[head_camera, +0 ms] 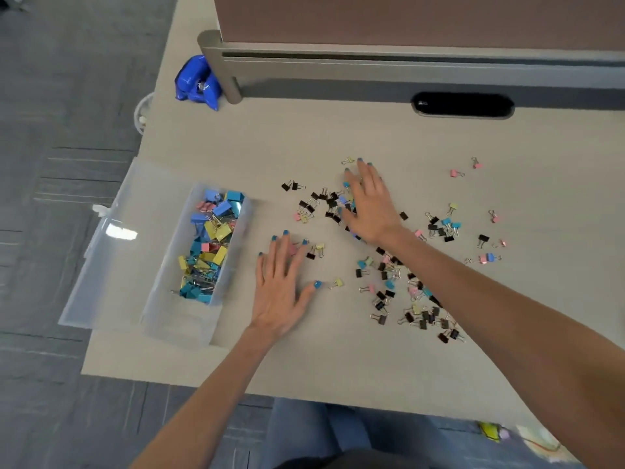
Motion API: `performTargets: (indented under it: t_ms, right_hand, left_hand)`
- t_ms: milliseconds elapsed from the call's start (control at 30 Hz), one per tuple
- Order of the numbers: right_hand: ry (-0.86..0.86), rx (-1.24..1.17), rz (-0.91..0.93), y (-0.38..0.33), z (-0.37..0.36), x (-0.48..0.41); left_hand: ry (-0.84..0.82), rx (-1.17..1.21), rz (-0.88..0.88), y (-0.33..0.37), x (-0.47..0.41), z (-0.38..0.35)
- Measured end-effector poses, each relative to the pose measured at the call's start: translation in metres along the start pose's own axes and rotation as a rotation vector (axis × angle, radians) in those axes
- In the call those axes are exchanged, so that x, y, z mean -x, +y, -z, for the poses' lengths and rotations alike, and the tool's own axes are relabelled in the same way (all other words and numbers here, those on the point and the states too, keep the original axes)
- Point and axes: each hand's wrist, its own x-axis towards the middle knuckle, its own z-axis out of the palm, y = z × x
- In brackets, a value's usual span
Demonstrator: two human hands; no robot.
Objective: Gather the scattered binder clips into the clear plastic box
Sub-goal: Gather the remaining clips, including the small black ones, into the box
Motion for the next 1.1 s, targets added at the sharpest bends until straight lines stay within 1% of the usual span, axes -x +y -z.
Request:
performTargets:
  t_ms: [200, 267, 500, 700, 800, 867, 933, 1000, 1100]
  right_hand:
    - [-0.139, 0.117, 0.082, 0.007, -0.002, -0.036]
    - [-0.145, 0.137, 0.126, 0.009, -0.006, -0.036]
    - [-0.022, 0.056, 0.170, 0.012, -0.014, -0.006]
    - [0.154, -0.007, 0.240, 0.026, -0.015, 0.027]
    - [0.209, -0.081, 0.202, 0.037, -0.002, 0.029]
    - [0.242, -0.103, 0.170, 0.047, 0.005, 0.030]
    - [0.268, -0.110, 0.143, 0.057, 0.010, 0.033]
    - [0.296, -0.112, 0.093, 0.070, 0.014, 0.035]
    - [0.333, -0.128, -0.028, 0.093, 0.018, 0.040]
  left_hand:
    - [-0.024, -0.129, -0.030, 0.001, 0.000, -0.019]
    - [-0.020, -0.145, -0.041, 0.002, -0.005, -0.021]
    - [-0.002, -0.114, -0.029, 0.010, -0.043, -0.016]
    - [0.013, -0.007, -0.037, 0.017, -0.082, -0.009]
    - [0.061, 0.106, 0.032, 0.019, -0.103, 0.001]
    - [0.089, 0.141, 0.086, 0.021, -0.121, 0.006]
    - [0.074, 0.163, 0.108, 0.025, -0.136, 0.006]
    - [0.038, 0.186, 0.073, 0.034, -0.142, 0.003]
    - [0.014, 0.180, -0.062, 0.054, -0.138, -0.005]
